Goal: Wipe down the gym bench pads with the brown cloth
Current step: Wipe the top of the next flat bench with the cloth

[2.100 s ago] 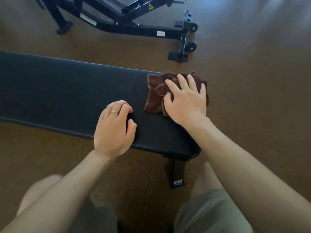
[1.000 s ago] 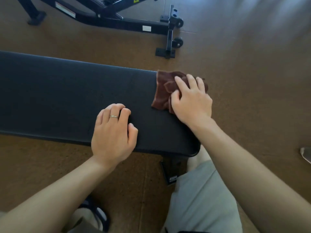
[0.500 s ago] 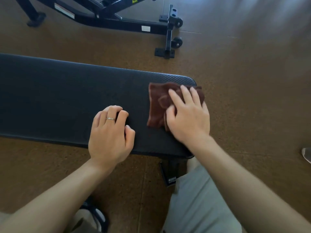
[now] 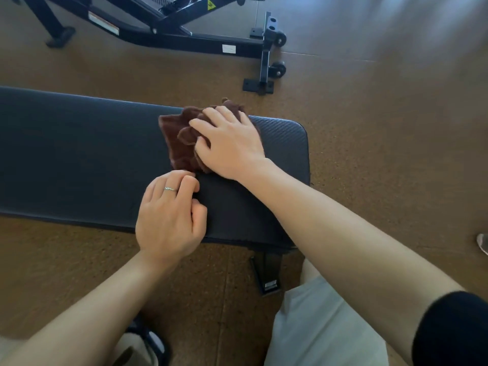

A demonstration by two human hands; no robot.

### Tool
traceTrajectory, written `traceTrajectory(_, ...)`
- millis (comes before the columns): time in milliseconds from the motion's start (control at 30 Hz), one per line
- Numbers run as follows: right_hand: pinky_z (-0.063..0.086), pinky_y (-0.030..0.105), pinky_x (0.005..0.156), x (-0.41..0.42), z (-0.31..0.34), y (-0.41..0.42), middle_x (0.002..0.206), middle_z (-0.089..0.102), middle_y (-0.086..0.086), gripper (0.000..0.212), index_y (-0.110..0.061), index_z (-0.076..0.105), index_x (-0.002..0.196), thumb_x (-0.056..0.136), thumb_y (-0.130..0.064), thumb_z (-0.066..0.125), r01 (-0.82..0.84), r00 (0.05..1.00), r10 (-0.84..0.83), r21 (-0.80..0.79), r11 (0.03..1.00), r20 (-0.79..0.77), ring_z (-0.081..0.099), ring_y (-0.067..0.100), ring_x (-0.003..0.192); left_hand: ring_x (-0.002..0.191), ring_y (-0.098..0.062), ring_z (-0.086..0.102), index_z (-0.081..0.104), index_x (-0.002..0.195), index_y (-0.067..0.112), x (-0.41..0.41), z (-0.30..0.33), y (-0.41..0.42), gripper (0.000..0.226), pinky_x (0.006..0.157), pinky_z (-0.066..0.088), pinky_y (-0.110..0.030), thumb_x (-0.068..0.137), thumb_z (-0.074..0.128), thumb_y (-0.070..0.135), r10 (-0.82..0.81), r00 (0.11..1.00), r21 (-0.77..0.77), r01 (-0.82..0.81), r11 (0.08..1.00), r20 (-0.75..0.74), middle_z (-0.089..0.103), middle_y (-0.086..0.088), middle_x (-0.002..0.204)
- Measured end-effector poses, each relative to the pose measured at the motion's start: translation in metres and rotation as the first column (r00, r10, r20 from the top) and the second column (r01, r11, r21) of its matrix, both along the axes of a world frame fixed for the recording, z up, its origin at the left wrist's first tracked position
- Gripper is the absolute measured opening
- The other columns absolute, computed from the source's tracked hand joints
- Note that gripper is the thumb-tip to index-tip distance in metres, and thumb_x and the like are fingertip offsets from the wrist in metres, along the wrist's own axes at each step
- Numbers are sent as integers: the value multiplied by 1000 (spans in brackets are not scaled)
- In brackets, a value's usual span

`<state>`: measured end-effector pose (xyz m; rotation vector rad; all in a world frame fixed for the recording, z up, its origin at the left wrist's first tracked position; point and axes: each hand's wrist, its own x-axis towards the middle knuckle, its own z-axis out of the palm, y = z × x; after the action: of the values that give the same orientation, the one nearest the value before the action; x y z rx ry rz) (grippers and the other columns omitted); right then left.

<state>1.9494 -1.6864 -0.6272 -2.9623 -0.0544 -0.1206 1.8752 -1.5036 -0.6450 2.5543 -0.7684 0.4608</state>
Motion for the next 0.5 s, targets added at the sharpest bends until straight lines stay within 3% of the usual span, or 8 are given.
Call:
traceTrajectory(133,36,51,117,-40,0,-46,151,52,0,54,-35,57,144,98,-45,30,288,955,-292,75,955,53,41,24,143,106,-32,60,61,99,5,0,1,0,22,96,48,-47,90,45,15,-1,1000,12,1,1000,-20,64,-13,115)
traceTrajectory(267,41,47,113,-139,4,-49,168,26,-1,49,-36,41,156,108,-41,36,571,816,-569,308,761,-105,26,21,153,107,-30,60,63,99,6,1,1,0,23,99,47,-43,92,45,18,-15,999,13,16,1000,-32,64,-11,115)
traceTrajectory(367,42,47,113,-186,2,-13,171,20,0,49,-33,42,157,108,-37,40,560,823,-556,330,760,-115,22,24,156,109,-29,60,64,100,7,1,1,-1,24,100,46,-43,92,46,19,-17,999,24,18,1000,-41,65,-10,116)
traceTrajectory(500,35,52,121,-159,-4,-34,170,25,2,50,-31,46,155,106,-37,41,503,857,-511,309,807,-61,17,26,158,109,-30,60,64,99,7,2,0,0,21,100,47,-45,91,47,17,-29,999,27,30,999,-37,64,-10,115)
